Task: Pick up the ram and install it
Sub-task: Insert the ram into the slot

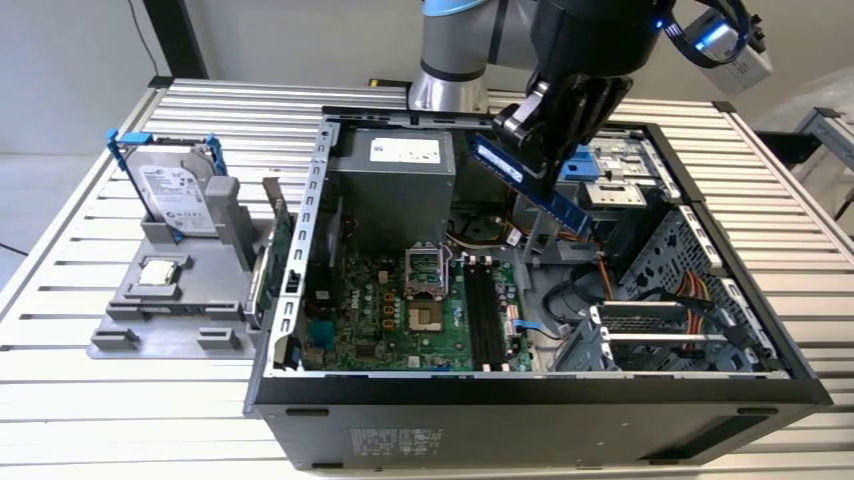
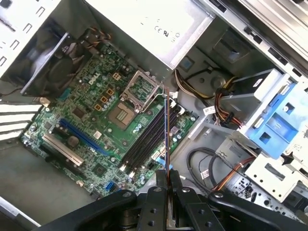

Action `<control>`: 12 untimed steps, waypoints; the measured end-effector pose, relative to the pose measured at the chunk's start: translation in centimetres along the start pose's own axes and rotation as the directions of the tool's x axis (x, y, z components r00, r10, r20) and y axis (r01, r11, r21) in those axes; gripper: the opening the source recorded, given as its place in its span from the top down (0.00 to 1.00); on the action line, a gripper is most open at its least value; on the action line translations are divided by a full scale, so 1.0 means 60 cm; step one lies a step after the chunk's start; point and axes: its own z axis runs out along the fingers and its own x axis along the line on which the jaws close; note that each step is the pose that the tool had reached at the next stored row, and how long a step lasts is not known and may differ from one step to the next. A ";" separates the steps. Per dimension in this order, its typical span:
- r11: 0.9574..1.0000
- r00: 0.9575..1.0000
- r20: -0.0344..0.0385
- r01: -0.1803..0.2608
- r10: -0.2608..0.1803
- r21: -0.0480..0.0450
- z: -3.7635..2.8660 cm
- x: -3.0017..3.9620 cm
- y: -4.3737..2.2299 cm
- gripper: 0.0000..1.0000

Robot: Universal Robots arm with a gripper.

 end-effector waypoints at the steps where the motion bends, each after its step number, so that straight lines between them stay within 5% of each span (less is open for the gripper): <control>1: 1.000 1.000 0.000 -0.009 0.009 0.000 0.000 0.000 0.000 1.00; 12: 0.993 0.993 0.001 -0.117 0.117 0.004 0.000 0.000 -0.001 1.00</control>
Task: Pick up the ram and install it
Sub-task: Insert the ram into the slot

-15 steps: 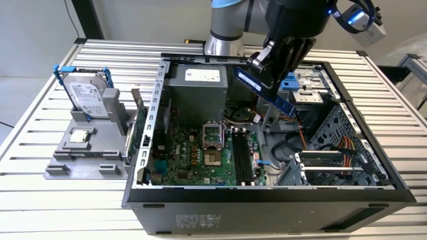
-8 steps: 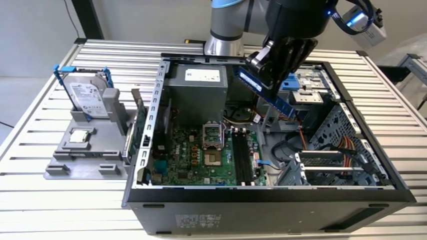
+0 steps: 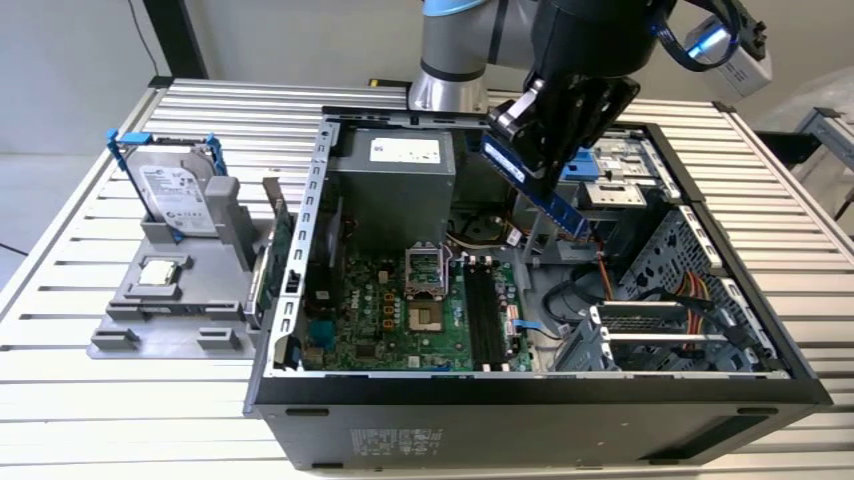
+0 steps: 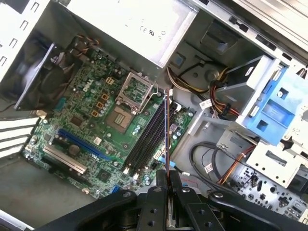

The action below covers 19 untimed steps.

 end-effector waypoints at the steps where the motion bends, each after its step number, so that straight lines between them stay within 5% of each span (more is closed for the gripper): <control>1: 1.000 1.000 0.000 -0.011 0.011 0.000 0.000 0.000 0.000 1.00; 10: 0.993 0.993 0.001 -0.121 0.121 0.004 0.000 0.000 0.000 1.00; 19: 0.974 0.974 0.003 -0.228 0.228 0.007 0.000 0.000 0.000 1.00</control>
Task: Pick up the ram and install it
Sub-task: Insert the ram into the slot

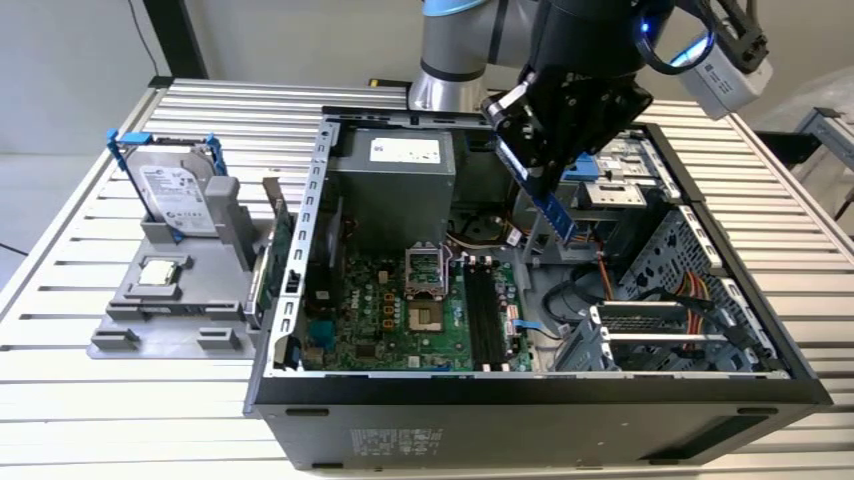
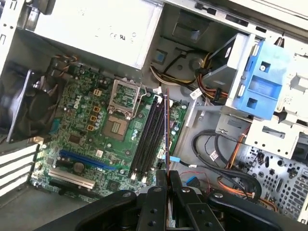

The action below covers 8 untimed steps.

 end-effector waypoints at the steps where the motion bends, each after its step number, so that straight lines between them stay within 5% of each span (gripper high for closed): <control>1: 1.000 1.000 0.000 -0.012 0.012 0.000 0.000 0.000 0.000 1.00; 8: 0.996 0.996 0.001 -0.092 0.092 0.003 0.000 0.000 0.000 1.00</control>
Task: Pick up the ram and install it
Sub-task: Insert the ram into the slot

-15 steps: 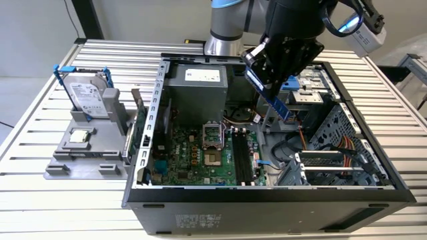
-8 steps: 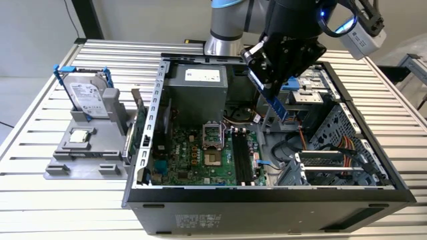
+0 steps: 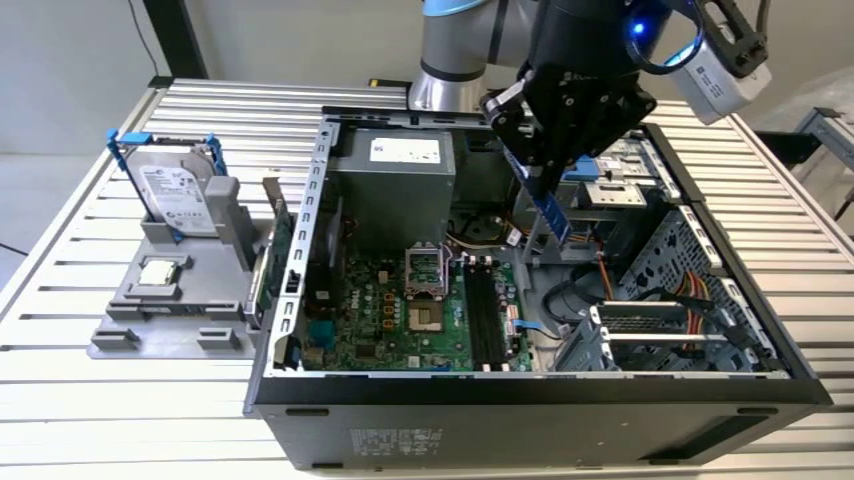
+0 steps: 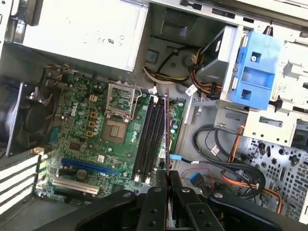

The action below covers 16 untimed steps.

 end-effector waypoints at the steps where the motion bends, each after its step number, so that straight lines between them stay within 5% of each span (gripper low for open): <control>1: 1.000 1.000 0.000 -0.011 0.011 0.000 0.000 0.000 0.000 1.00; 8: 0.996 0.996 0.001 -0.086 0.086 0.003 0.000 0.000 0.000 1.00; 16: 0.987 0.987 0.002 -0.160 0.160 0.005 0.000 0.000 0.000 1.00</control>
